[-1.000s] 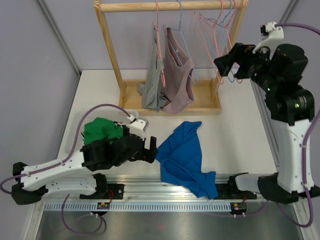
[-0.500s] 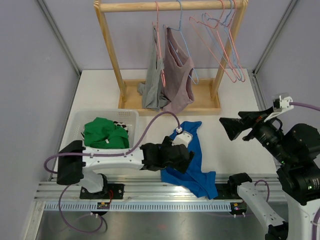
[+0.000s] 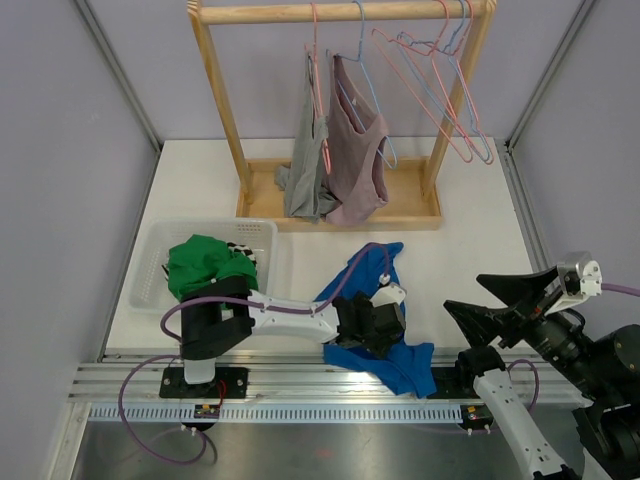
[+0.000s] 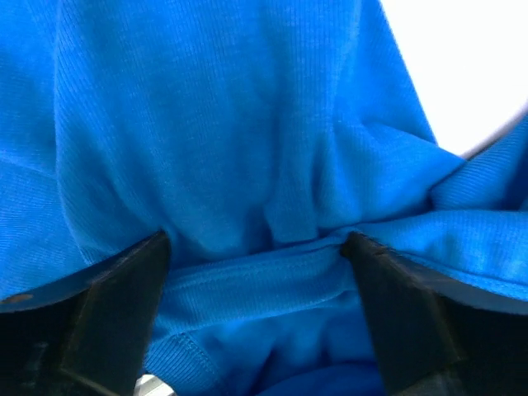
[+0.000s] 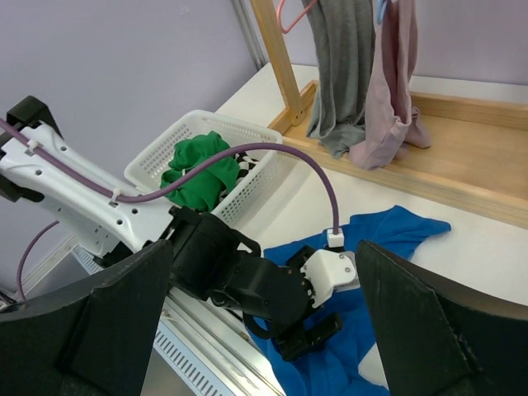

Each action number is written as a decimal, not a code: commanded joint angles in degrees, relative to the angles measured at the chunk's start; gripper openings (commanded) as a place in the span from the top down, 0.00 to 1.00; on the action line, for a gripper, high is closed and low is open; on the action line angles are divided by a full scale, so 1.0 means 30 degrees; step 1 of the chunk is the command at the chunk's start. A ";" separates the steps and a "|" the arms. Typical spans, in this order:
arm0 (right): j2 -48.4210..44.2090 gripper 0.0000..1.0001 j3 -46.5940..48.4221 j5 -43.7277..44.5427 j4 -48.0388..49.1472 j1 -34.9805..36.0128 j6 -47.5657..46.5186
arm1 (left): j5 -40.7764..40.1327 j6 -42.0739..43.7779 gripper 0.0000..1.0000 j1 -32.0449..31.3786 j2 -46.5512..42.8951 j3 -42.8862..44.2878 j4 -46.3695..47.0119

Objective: Remove the tank top from the hanger

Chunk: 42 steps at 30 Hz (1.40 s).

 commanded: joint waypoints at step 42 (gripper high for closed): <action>0.0138 0.00 0.1761 -0.1213 0.0336 -0.0048 -0.0118 | -0.8397 0.2044 1.00 1.2542 -1.8361 0.2876 -1.3939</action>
